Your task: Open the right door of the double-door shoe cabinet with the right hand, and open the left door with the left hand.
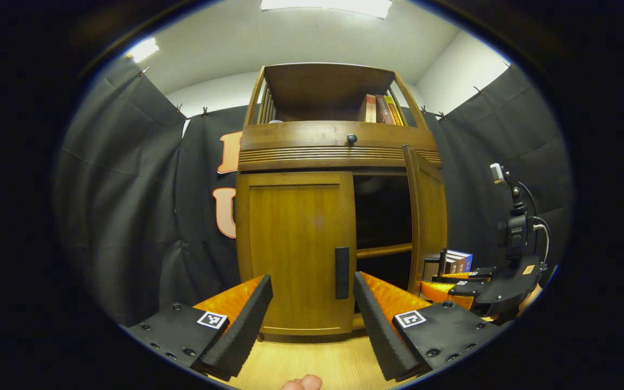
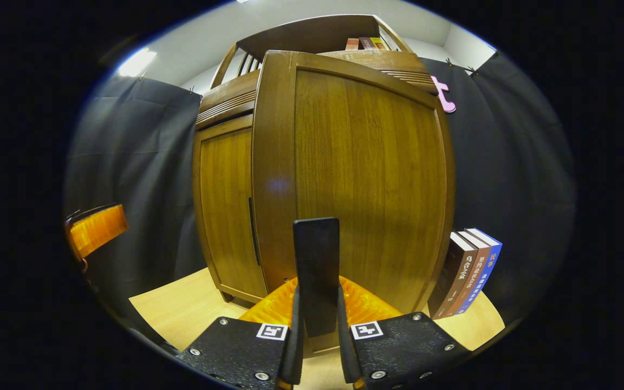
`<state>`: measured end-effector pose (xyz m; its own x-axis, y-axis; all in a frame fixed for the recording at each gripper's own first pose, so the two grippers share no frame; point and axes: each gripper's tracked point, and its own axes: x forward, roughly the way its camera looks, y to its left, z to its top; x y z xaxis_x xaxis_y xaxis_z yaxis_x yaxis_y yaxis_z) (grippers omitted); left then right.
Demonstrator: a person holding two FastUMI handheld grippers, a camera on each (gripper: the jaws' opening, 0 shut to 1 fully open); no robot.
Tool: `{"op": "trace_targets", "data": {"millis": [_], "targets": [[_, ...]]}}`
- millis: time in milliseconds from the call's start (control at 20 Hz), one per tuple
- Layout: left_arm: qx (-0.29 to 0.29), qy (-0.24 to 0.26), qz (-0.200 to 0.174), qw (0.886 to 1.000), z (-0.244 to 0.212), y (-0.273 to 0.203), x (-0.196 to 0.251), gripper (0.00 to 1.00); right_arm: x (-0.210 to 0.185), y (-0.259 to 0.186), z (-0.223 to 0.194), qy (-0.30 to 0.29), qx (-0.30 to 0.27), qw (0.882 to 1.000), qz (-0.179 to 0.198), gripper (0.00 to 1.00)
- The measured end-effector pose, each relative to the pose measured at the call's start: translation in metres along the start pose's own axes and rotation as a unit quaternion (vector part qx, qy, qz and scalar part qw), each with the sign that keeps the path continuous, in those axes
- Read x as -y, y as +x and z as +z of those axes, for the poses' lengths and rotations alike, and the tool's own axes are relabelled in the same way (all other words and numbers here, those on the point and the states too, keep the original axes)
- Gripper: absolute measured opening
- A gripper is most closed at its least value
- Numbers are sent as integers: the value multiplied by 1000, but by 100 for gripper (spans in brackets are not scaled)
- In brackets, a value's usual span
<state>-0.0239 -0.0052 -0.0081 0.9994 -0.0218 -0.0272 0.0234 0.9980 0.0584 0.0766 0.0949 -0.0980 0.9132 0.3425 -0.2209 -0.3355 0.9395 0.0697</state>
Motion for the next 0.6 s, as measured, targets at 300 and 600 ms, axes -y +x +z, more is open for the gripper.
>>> {"op": "trace_targets", "data": {"millis": [300,600], "targets": [[3,-14,-25,1000,0,10,37,95,19,-36,-2,-17,-7,1000,-8,28],[-8,-18,-46,999,-8,12,69,95,49,-72,-12,-4,-13,999,-31,27]]}}
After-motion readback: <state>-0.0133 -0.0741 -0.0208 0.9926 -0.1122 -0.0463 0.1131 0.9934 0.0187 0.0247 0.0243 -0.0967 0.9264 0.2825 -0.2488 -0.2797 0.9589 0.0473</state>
